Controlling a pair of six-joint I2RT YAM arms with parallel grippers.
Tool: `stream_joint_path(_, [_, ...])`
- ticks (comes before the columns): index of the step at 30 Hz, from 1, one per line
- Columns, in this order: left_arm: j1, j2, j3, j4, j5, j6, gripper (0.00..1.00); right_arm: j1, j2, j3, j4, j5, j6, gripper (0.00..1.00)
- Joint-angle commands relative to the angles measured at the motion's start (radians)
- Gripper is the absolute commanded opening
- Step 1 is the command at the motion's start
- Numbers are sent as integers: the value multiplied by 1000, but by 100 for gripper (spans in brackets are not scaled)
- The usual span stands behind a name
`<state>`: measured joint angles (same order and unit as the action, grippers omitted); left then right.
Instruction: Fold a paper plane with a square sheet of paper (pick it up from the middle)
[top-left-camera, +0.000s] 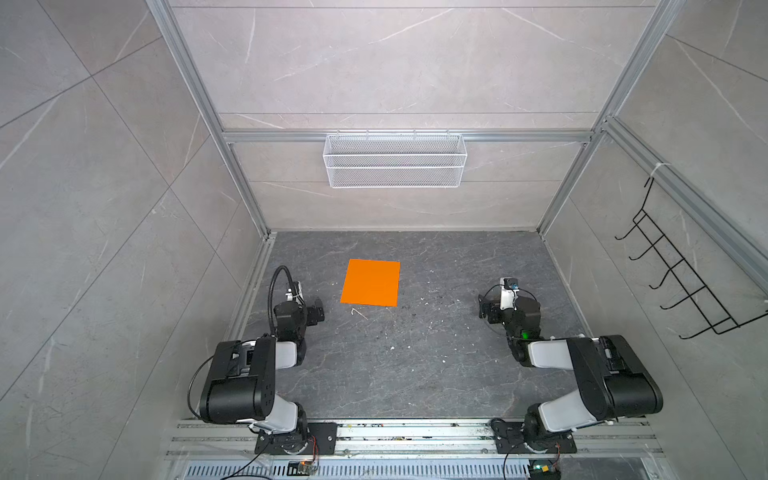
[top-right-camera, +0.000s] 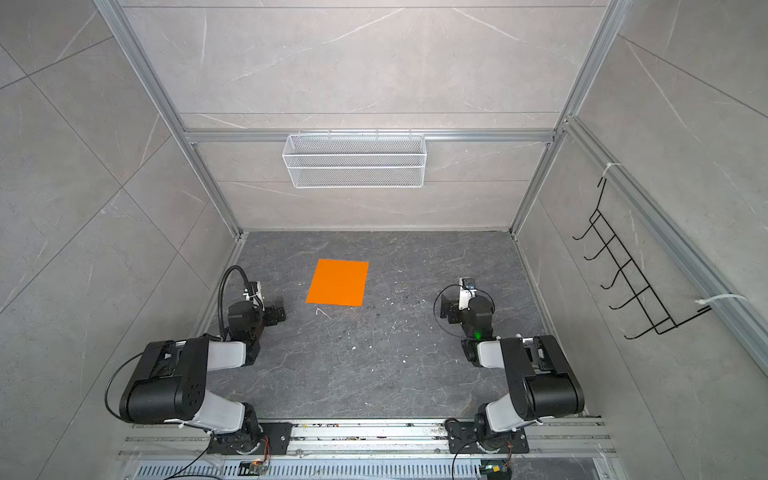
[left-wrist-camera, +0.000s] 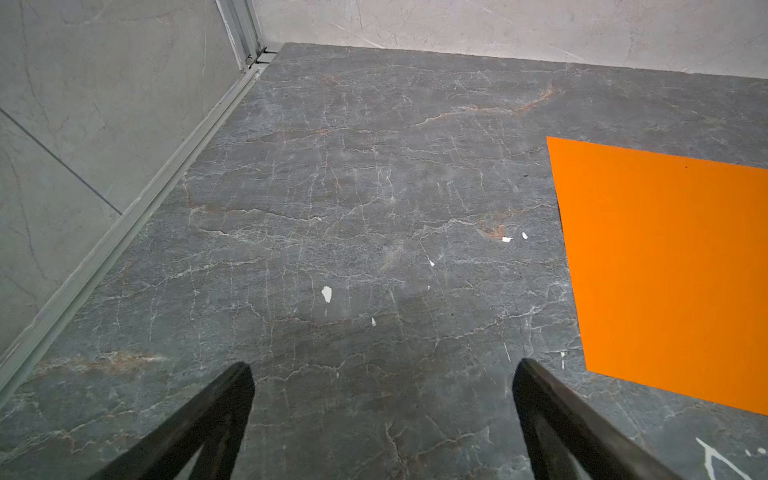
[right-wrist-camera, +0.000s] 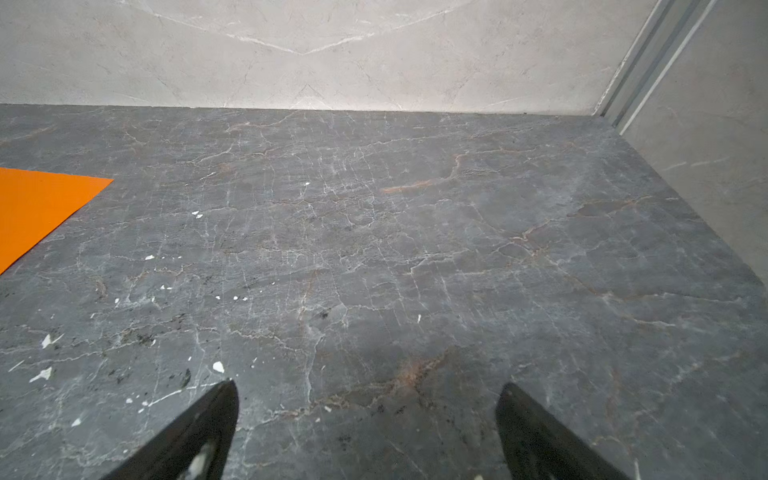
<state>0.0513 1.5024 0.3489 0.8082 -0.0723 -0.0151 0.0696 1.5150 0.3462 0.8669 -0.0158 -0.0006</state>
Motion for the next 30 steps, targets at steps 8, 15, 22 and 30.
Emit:
stream_joint_path(8, [5, -2, 16, 31, 9, -2, 100, 2, 1, 24, -12, -10, -12, 99])
stream_joint_path(15, [5, -1, 16, 31, 8, -1, 100, 1, 0, 23, -12, -11, -13, 99])
stream_joint_path(22, [5, 1, 17, 28, 9, -1, 100, 1, 1, 27, -17, -10, -12, 99])
stream_joint_path(30, [3, -112, 53, -128, -44, -14, 100, 1, -189, 30, -170, 80, 19, 99])
